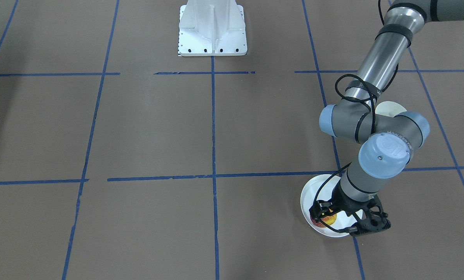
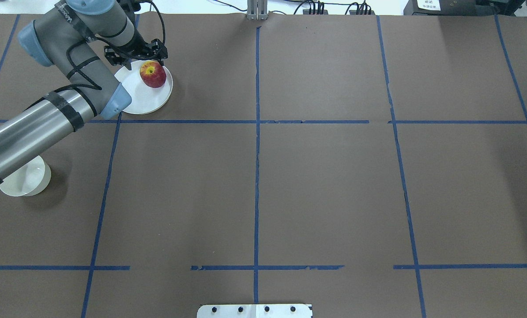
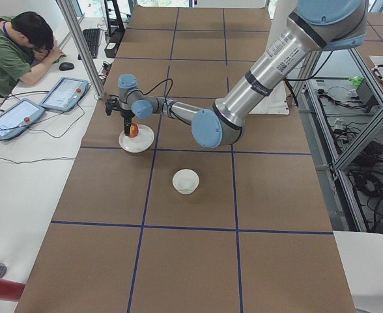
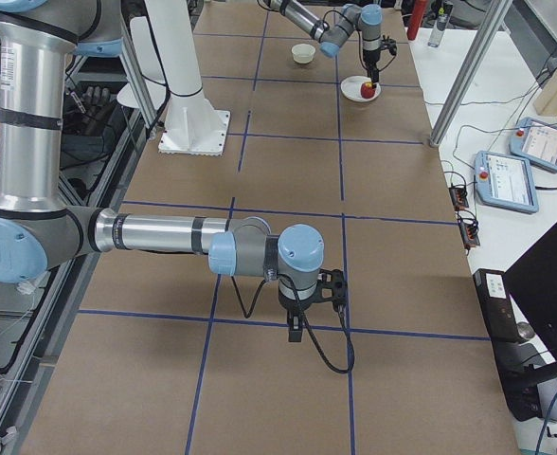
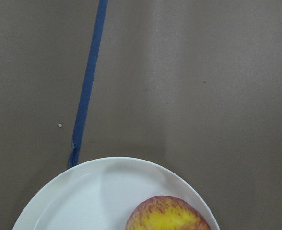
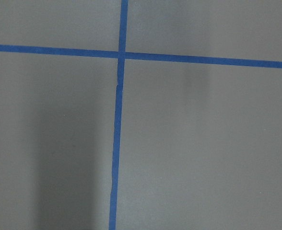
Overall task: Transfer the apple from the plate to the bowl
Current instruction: 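Lower the left gripper and close it around the red-yellow apple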
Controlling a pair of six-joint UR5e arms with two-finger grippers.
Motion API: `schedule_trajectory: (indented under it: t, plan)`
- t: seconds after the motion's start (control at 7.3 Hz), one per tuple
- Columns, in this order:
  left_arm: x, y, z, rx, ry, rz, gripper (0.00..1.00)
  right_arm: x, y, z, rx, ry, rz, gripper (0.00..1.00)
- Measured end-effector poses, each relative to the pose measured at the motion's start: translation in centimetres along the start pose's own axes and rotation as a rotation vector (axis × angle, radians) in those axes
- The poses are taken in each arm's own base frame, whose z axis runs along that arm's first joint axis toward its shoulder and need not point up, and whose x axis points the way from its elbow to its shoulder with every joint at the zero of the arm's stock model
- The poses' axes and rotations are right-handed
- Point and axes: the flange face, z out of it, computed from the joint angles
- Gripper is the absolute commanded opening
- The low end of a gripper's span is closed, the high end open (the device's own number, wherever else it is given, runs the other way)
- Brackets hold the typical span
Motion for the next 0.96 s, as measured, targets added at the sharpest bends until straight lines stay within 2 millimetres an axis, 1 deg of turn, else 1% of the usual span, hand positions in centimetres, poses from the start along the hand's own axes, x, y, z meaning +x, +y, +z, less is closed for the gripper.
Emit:
schedule_trajectory:
  t: [0.27, 0.41, 0.55, 0.68, 0.82, 0.96]
  plan:
    - [0.2, 1.0, 1.4, -0.007, 0.000, 0.011, 1.00, 0.0, 0.0, 0.0, 0.000, 0.001, 0.000, 1.00]
    - [0.3, 1.4, 2.0, -0.012, 0.000, 0.017, 0.94, 0.0, 0.0, 0.0, 0.000, 0.001, 0.000, 1.00]
    - [0.4, 1.8, 2.5, -0.017, 0.001, 0.021, 0.68, 0.0, 0.0, 0.0, 0.000, 0.001, 0.000, 1.00]
    - [0.4, 2.0, 2.8, -0.017, 0.004, 0.026, 0.45, 0.0, 0.0, 0.0, 0.000, 0.001, 0.000, 1.00]
    - [0.5, 2.0, 2.8, -0.019, 0.008, 0.032, 0.34, 0.0, 0.0, 0.0, 0.000, 0.001, 0.000, 1.00]
    - [0.5, 1.9, 2.6, -0.019, 0.013, 0.034, 0.33, 0.0, 0.0, 0.0, 0.000, 0.001, 0.000, 1.00]
